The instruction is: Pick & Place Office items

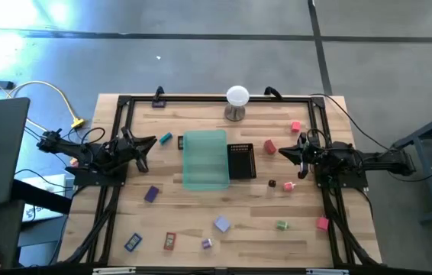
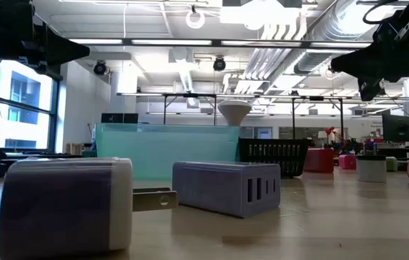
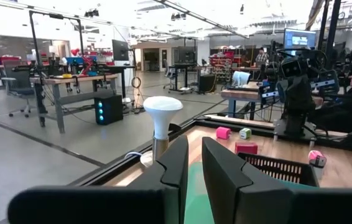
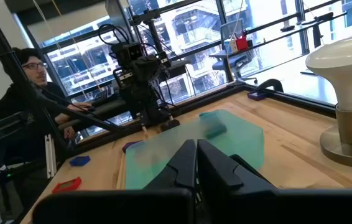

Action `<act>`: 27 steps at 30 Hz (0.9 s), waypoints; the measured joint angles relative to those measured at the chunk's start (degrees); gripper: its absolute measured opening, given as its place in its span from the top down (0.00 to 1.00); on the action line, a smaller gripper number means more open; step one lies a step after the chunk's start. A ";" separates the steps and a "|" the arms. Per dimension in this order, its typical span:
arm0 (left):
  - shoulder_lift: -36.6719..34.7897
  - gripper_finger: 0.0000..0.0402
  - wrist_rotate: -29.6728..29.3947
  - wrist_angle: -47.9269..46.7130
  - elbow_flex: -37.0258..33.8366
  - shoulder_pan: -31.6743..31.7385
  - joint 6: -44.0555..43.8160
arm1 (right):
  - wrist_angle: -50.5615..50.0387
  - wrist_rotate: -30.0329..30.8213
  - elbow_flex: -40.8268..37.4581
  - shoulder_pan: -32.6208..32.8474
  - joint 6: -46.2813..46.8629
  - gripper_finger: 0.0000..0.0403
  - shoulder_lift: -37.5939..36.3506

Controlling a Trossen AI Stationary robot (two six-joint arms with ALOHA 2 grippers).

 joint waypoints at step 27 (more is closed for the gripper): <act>0.00 0.90 2.97 0.31 0.02 -0.11 -3.98 | -7.56 8.86 12.69 0.13 -9.21 0.99 5.30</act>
